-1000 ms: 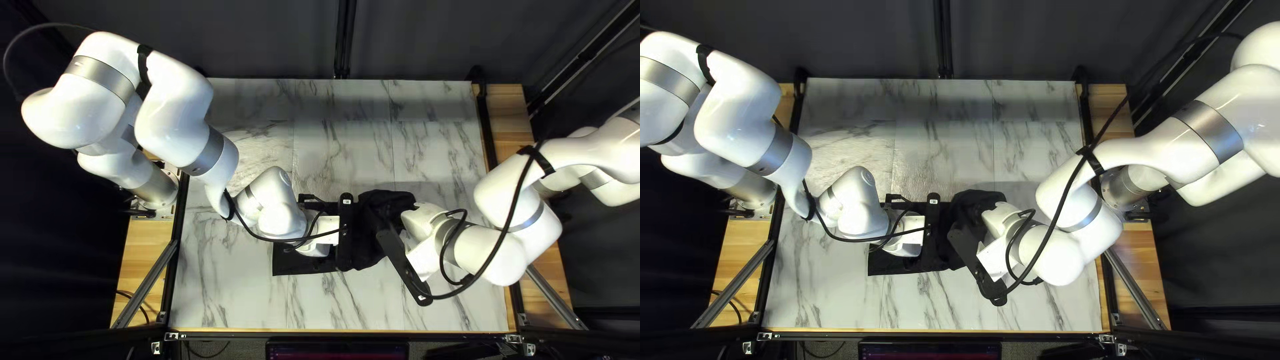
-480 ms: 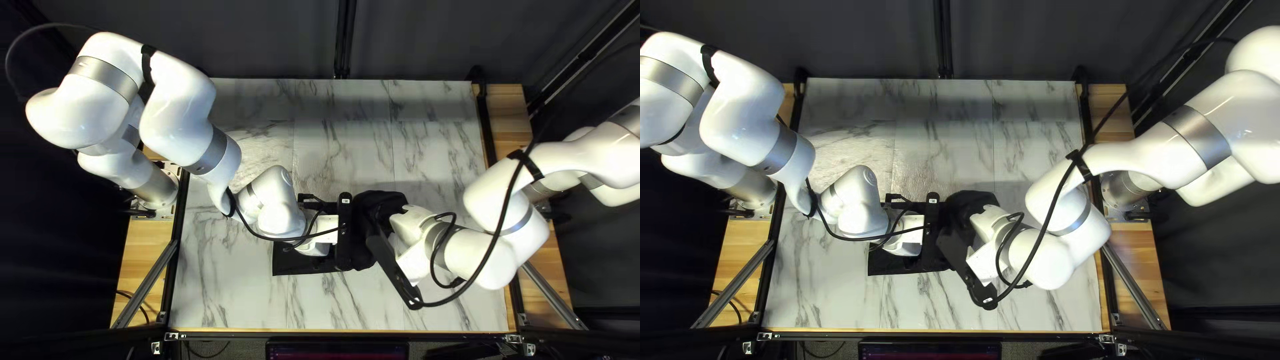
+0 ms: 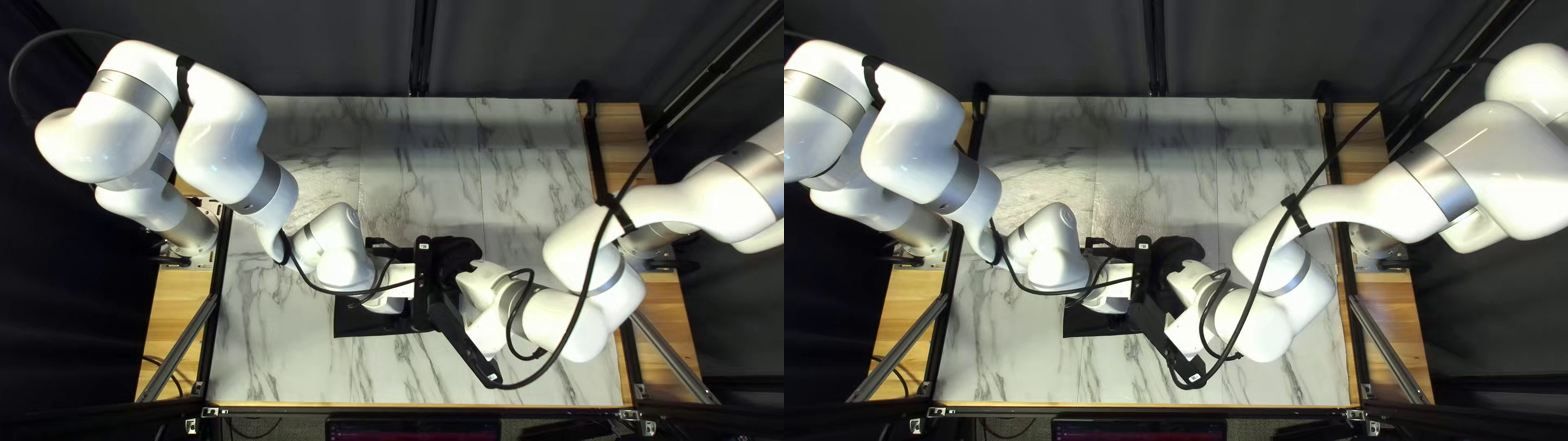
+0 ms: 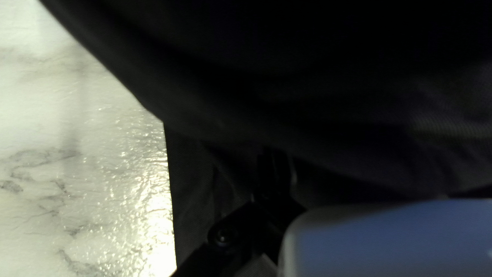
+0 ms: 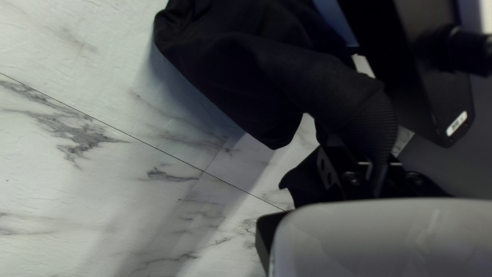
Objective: Fold t-shirt
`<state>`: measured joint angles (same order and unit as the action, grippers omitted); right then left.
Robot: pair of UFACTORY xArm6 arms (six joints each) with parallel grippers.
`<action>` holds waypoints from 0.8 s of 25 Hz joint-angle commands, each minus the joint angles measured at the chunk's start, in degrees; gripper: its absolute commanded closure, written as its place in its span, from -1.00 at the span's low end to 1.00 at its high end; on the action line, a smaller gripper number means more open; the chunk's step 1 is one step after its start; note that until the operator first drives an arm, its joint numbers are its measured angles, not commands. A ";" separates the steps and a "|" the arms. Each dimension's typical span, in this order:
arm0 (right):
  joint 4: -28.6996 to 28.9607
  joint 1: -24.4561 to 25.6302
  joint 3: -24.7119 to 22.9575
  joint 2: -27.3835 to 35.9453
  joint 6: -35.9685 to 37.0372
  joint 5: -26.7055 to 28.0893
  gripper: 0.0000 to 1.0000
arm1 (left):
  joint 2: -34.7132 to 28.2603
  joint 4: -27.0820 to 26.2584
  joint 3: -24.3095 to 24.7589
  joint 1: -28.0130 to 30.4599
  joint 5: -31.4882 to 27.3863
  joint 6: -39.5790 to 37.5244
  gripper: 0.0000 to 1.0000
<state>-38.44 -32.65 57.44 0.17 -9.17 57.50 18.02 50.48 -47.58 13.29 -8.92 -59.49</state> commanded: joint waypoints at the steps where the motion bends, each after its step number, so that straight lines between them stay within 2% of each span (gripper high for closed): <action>1: -0.01 -0.05 -0.09 0.07 -0.09 0.05 1.00 | 0.23 0.06 -0.23 -0.05 0.07 0.01 -1.00; 13: -0.37 -0.25 -0.32 0.15 -0.34 0.26 1.00 | 0.57 0.04 -0.71 0.13 -0.12 -0.05 -1.00; 20: 0.53 -0.96 1.75 -0.67 -0.39 2.02 1.00 | -0.68 1.27 -0.69 1.02 -1.72 -1.57 -1.00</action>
<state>-37.99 -33.46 58.89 -0.33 -9.51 59.18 17.96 51.39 -48.22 13.76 -9.84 -60.52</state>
